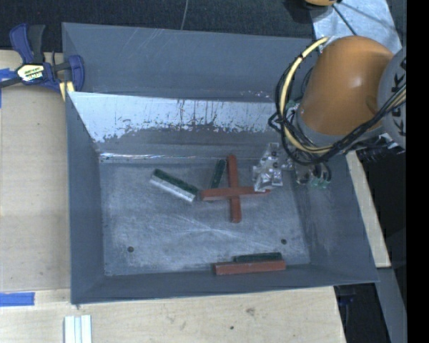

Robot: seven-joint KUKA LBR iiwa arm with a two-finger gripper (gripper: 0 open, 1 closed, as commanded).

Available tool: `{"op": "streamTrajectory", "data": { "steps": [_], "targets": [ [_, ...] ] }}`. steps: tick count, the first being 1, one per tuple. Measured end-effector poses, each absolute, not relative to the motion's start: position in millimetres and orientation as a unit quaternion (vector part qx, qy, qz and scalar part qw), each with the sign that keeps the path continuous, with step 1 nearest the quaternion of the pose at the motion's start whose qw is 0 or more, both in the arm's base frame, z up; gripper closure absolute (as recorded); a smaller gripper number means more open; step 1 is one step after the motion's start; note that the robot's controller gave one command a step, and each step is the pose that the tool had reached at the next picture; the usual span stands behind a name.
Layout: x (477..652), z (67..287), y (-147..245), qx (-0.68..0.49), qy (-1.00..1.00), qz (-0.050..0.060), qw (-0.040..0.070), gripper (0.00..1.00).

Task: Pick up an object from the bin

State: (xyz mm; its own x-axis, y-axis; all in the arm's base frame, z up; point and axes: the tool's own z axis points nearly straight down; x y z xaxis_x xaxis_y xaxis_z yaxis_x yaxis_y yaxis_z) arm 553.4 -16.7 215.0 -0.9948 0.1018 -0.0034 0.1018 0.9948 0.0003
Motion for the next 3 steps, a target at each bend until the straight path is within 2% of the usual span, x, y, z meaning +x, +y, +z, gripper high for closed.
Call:
{"op": "streamTrajectory", "data": {
  "steps": [1,2,3],
  "targets": [
    [558.7,156,-17,0.066,0.998,0.0,0.001,0.0],
    [558.7,156,-17,0.066,0.998,0.0,0.001,0.0],
    [598.6,86,8,0.014,0.999,-0.002,0.029,1.0]
  ]
}}
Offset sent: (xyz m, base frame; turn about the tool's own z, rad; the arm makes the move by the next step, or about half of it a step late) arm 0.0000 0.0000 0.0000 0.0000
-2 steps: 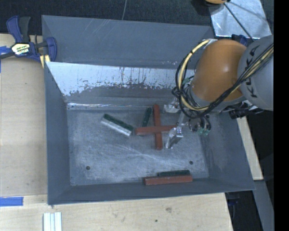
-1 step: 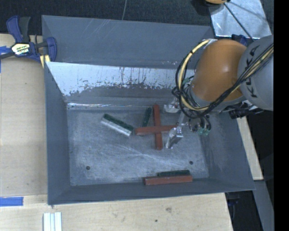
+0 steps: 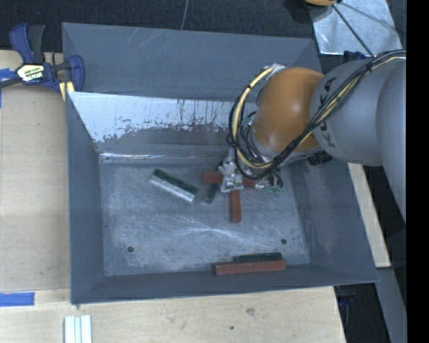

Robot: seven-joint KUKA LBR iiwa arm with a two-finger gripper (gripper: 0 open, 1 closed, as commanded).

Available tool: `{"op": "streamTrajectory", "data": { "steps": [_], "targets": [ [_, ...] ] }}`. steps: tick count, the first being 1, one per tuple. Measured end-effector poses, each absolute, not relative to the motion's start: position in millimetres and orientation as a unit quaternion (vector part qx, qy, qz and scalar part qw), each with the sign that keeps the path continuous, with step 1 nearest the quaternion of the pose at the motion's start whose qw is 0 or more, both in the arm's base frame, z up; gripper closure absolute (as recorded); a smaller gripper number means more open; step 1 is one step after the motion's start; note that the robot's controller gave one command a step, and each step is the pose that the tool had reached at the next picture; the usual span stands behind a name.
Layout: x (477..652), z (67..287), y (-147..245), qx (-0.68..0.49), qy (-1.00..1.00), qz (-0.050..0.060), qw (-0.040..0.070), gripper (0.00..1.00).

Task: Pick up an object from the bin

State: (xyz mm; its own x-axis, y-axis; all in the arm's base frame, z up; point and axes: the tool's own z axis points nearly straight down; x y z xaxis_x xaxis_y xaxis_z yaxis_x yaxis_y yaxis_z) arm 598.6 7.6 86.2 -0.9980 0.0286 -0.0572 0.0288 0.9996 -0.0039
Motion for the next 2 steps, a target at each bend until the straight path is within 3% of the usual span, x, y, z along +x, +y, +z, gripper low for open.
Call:
{"op": "streamTrajectory", "data": {
  "steps": [1,2],
  "targets": [
    [598.5,86,8,0.014,0.999,-0.002,0.028,1.0],
    [583.2,212,17,0.023,1.0,0.0,0.002,1.0]
  ]
}}
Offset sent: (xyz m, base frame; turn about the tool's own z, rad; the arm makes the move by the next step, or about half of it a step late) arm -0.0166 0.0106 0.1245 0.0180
